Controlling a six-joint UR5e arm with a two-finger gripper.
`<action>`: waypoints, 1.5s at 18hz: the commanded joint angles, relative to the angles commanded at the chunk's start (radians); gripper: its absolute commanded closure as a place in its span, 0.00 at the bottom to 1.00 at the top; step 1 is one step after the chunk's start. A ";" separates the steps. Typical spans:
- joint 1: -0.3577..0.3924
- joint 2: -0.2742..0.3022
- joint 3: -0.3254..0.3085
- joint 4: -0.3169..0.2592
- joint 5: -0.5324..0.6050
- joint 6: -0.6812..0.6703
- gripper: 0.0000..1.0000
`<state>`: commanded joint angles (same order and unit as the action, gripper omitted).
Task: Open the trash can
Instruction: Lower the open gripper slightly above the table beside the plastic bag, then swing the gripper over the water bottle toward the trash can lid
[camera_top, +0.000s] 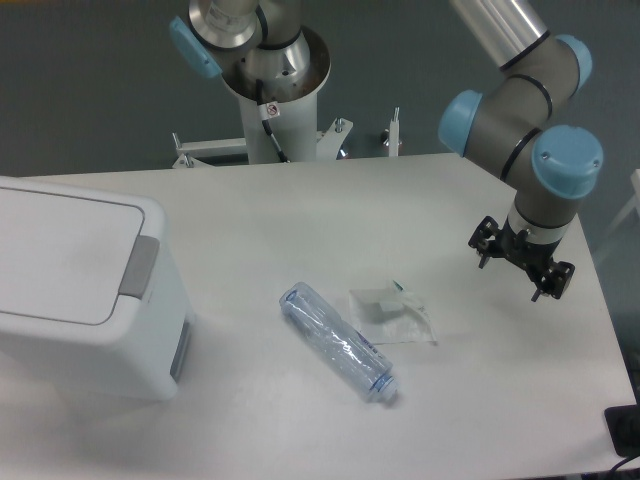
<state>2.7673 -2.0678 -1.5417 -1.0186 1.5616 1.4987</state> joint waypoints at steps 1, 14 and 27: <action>0.000 -0.002 0.000 0.000 0.000 0.000 0.00; -0.028 0.009 0.057 -0.046 -0.058 -0.211 0.00; -0.169 0.083 0.152 -0.109 -0.256 -0.730 0.00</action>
<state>2.5987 -1.9851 -1.3898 -1.1275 1.3056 0.7688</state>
